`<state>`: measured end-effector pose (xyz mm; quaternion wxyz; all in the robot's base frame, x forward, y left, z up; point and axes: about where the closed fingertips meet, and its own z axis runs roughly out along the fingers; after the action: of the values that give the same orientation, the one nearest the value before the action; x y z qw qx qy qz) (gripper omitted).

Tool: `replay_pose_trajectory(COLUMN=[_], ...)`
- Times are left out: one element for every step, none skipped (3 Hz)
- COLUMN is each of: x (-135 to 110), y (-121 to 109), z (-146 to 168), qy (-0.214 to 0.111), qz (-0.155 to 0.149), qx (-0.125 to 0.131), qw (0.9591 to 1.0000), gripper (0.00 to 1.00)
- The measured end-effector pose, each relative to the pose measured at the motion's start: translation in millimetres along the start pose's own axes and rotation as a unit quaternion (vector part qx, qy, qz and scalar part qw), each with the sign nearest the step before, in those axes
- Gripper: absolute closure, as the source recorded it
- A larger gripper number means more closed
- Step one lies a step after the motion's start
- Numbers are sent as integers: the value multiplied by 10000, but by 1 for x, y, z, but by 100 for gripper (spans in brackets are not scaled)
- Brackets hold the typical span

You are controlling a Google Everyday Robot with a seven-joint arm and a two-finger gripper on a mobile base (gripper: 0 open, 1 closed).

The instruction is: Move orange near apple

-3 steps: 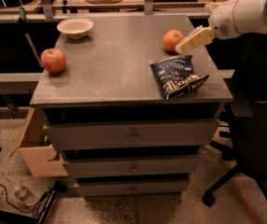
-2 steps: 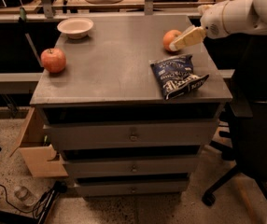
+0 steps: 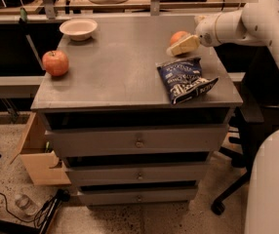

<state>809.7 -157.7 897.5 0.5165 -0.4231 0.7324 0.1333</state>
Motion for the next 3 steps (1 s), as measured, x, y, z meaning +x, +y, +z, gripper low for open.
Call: replay_pose_trajectory(x=[19,35,34], y=[-9,-13,-11], z=[16,25,28], qy=[26,7,9], qz=[112,256,250], qx=[51,94,64], qw=[9999,9996,9997], gripper=[0,18,42])
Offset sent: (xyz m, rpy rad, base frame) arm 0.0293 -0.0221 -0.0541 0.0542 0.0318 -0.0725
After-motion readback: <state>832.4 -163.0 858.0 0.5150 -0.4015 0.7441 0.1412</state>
